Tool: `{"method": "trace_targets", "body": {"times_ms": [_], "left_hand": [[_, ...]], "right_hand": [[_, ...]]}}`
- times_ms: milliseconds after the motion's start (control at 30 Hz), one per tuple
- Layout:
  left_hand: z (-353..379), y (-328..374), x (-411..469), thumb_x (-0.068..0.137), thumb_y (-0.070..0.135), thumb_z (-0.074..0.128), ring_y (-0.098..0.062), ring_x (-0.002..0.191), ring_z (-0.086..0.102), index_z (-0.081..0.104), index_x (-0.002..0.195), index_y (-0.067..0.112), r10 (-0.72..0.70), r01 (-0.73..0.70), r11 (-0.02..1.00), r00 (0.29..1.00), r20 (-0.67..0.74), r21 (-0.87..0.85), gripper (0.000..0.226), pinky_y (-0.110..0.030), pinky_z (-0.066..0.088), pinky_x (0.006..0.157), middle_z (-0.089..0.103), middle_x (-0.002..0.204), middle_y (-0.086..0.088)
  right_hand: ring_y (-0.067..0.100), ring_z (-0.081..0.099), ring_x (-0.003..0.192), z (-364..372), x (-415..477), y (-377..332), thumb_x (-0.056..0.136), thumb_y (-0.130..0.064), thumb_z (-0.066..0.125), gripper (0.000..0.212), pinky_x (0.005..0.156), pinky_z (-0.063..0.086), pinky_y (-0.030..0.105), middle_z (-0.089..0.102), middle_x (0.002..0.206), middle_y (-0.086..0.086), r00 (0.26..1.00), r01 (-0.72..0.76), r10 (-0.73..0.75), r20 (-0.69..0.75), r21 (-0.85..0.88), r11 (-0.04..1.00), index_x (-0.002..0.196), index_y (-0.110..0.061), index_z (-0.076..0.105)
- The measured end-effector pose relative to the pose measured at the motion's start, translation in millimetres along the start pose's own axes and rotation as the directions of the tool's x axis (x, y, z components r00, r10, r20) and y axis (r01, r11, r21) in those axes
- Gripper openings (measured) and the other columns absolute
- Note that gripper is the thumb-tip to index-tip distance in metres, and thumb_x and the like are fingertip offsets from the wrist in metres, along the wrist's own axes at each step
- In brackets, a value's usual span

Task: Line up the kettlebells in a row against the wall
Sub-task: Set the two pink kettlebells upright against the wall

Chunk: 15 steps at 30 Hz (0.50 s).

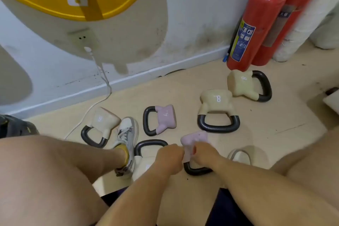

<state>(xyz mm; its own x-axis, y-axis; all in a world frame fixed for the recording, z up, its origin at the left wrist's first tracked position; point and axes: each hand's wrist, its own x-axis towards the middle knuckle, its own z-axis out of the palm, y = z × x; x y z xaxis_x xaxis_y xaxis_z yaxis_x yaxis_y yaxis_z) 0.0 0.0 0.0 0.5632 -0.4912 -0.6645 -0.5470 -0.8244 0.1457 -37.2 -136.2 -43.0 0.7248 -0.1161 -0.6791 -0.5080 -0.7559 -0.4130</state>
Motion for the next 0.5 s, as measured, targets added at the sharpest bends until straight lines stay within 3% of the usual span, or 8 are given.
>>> {"method": "trace_targets", "body": {"times_ms": [67, 133, 233, 267, 367, 433, 500], "left_hand": [[4, -1, 18, 0.092, 0.010, 0.050, -0.028, 0.107, 0.061, 0.061, 0.119, 0.010, -0.010, 0.010, 0.998, 1.000, 0.003, -0.057, 0.029, -0.035, 0.048, 0.086, 0.062, 0.120, -0.010], [13, -3, 38, 0.093, 0.008, 0.049, -0.030, 0.109, 0.061, 0.062, 0.119, 0.008, -0.016, 0.019, 0.994, 1.000, 0.027, -0.105, 0.029, -0.037, 0.050, 0.089, 0.063, 0.120, -0.011], [32, -5, 61, 0.090, 0.007, 0.049, -0.031, 0.108, 0.062, 0.062, 0.115, 0.011, 0.005, 0.008, 0.985, 0.997, 0.078, -0.172, 0.028, -0.041, 0.051, 0.092, 0.065, 0.117, -0.012], [42, -7, 70, 0.089, 0.008, 0.050, -0.030, 0.107, 0.062, 0.061, 0.115, 0.013, -0.004, 0.019, 0.979, 0.997, 0.078, -0.201, 0.029, -0.042, 0.051, 0.091, 0.065, 0.117, -0.011], [64, -4, 89, 0.084, 0.006, 0.049, -0.030, 0.111, 0.059, 0.055, 0.124, 0.016, -0.074, 0.113, 0.920, 0.990, 0.117, -0.376, 0.042, -0.041, 0.051, 0.092, 0.059, 0.123, -0.009], [73, 0, 95, 0.082, 0.004, 0.050, -0.030, 0.106, 0.057, 0.051, 0.126, 0.020, -0.130, 0.182, 0.859, 0.982, 0.140, -0.478, 0.047, -0.038, 0.051, 0.087, 0.050, 0.122, -0.009], [82, 3, 99, 0.081, 0.005, 0.051, -0.027, 0.092, 0.053, 0.051, 0.120, 0.023, -0.186, 0.229, 0.830, 0.973, 0.135, -0.508, 0.043, -0.034, 0.047, 0.076, 0.046, 0.113, -0.007]], "right_hand": [[0.028, 0.059, 0.097, 6, 7, 8, 0.083, -0.019, 0.058, 0.029, 0.085, 0.051, 0.037, 0.057, 0.102, 0.005, 0.998, 0.057, -0.058, -0.003, -0.133, 0.989, 0.111, -0.014, 0.061], [0.031, 0.053, 0.119, 15, 12, 24, 0.087, -0.018, 0.055, 0.038, 0.096, 0.046, 0.043, 0.055, 0.124, 0.009, 0.998, 0.033, -0.015, 0.065, -0.286, 0.958, 0.125, -0.015, 0.056], [0.028, 0.044, 0.129, 29, 25, 57, 0.092, -0.017, 0.052, 0.038, 0.104, 0.035, 0.044, 0.051, 0.135, 0.008, 0.991, 0.091, -0.019, 0.134, -0.555, 0.827, 0.130, -0.017, 0.054], [0.028, 0.050, 0.122, 33, 29, 64, 0.088, -0.019, 0.057, 0.034, 0.101, 0.038, 0.044, 0.058, 0.127, 0.009, 0.992, 0.114, -0.050, 0.118, -0.628, 0.770, 0.122, -0.017, 0.061], [0.023, 0.068, 0.073, 49, 50, 87, 0.049, -0.022, 0.084, 0.027, 0.070, 0.055, 0.038, 0.072, 0.075, 0.006, 0.979, 0.189, -0.174, 0.101, -0.767, 0.613, 0.075, -0.016, 0.075], [0.024, 0.065, 0.064, 63, 65, 96, 0.057, -0.012, 0.074, 0.008, 0.066, 0.057, 0.036, 0.069, 0.064, 0.007, 0.962, 0.216, -0.265, 0.067, -0.780, 0.588, 0.065, -0.013, 0.072], [0.024, 0.062, 0.061, 71, 73, 89, 0.065, -0.007, 0.064, 0.010, 0.064, 0.055, 0.034, 0.065, 0.058, 0.006, 0.946, 0.267, -0.301, 0.116, -0.805, 0.529, 0.058, -0.013, 0.067]]}}
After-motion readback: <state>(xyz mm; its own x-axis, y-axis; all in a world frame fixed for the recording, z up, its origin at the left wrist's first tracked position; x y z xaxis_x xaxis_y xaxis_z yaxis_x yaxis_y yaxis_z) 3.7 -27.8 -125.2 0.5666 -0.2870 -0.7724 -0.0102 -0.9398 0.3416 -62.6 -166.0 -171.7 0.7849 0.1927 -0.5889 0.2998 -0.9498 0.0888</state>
